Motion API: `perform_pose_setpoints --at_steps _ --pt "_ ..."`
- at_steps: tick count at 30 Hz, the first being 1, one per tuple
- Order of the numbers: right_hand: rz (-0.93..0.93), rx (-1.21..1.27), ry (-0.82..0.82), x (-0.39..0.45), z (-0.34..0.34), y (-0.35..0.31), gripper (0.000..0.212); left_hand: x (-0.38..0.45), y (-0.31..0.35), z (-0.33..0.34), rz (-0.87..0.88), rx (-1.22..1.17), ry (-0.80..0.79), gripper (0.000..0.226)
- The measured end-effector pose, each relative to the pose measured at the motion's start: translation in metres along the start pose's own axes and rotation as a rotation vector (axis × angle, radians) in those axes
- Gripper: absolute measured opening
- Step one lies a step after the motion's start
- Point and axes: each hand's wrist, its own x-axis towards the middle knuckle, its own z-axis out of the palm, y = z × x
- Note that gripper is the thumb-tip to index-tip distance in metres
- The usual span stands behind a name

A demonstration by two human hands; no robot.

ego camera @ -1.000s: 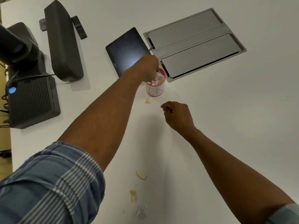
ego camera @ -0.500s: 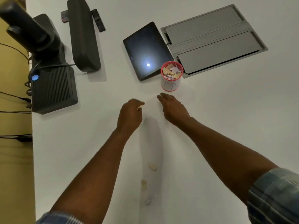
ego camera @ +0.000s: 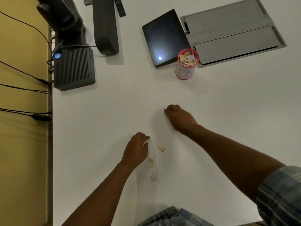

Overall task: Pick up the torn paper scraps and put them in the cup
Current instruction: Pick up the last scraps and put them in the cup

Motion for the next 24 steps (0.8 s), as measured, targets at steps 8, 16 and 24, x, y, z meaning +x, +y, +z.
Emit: perform_pose_setpoints --at_steps 8,16,24 --pt "-0.192 0.056 -0.108 -0.076 0.043 -0.061 0.039 -0.069 -0.005 0.024 -0.105 0.191 -0.125 0.064" --pt "-0.281 0.016 -0.126 -0.114 0.062 -0.08 0.043 -0.103 0.002 0.053 -0.067 0.227 -0.007 0.047" --pt "-0.285 -0.028 -0.101 -0.129 0.069 -0.088 0.021 -0.115 -0.009 0.054 -0.07 -0.003 0.123 0.016"
